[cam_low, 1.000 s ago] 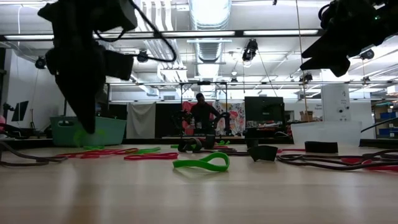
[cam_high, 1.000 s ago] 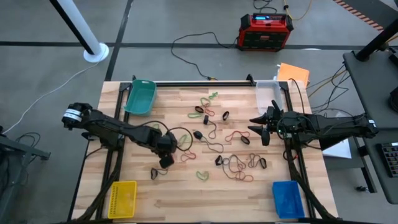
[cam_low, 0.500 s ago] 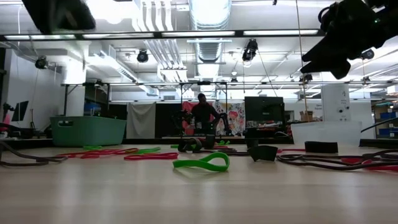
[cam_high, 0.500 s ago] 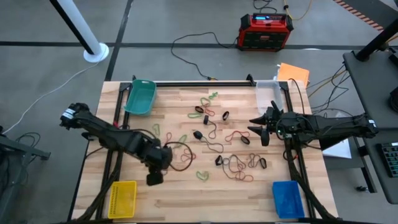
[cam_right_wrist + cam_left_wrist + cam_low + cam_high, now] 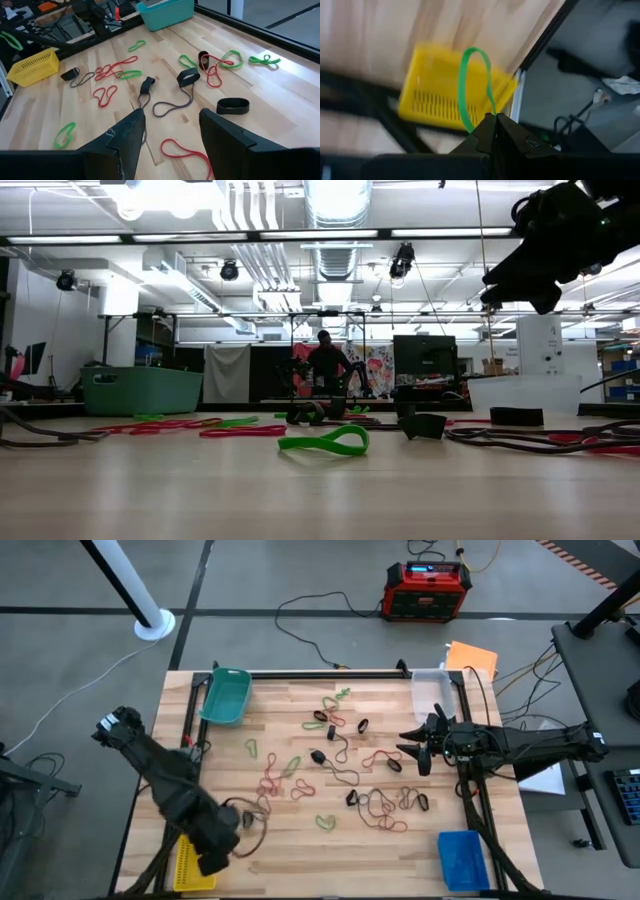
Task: Sort rubber bands into baskets
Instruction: Put the green rubber band into the yellow bin, then put the black rubber band into the transparent bin
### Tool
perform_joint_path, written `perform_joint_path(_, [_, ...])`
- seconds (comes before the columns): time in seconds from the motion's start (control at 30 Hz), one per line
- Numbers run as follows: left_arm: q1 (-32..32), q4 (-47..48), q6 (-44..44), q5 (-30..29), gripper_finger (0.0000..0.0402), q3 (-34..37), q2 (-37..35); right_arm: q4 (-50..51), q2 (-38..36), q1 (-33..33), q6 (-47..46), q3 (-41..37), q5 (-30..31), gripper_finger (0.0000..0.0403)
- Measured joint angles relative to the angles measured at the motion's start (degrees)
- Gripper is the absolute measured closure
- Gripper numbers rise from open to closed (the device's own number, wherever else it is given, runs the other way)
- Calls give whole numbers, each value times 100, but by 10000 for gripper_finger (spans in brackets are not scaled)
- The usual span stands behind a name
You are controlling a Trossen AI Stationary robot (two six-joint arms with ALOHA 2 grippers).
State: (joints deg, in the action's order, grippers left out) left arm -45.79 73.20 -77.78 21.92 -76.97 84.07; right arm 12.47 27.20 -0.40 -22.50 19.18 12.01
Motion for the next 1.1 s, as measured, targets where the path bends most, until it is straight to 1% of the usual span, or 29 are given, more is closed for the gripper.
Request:
perform_joint_path(0.07, [-262,-113,-461,161,401,163,0,-35,0,1,2,0,-1,220])
perform_joint_path(0.13, [-458,-182,-840,194,402,355,0,-103,0,0,7,0,-1,220])
perform_joint_path(0.23, [-581,-518,-1238,228,402,646,-1,-124,0,1,16,0,0,220])
perform_joint_path(0.37, [-602,-1141,-1307,238,402,1088,0,-126,0,-1,17,0,-2,220])
perform_joint_path(0.47, [-598,-1491,-1413,411,402,1500,2,-125,0,-1,17,0,0,220])
perform_joint_path(0.53, [-599,-1577,-1542,507,401,1718,2,-125,0,-1,17,0,-2,220])
perform_joint_path(0.67, [-602,-1568,-1756,506,393,2010,4,-125,0,0,17,0,-4,220])
perform_joint_path(0.77, [-598,-1580,-1773,433,373,2035,4,-122,-2,-1,17,0,-4,220])
perform_joint_path(0.9, [-598,-1574,-1766,393,332,2035,4,-125,0,1,17,0,-7,220])
perform_joint_path(1.03, [-594,-1580,-1516,360,293,2035,1,-124,-1,-1,17,0,-7,220])
perform_joint_path(1.1, [-572,-1651,-1337,190,279,2034,-11,-122,0,-1,-2,0,-7,220])
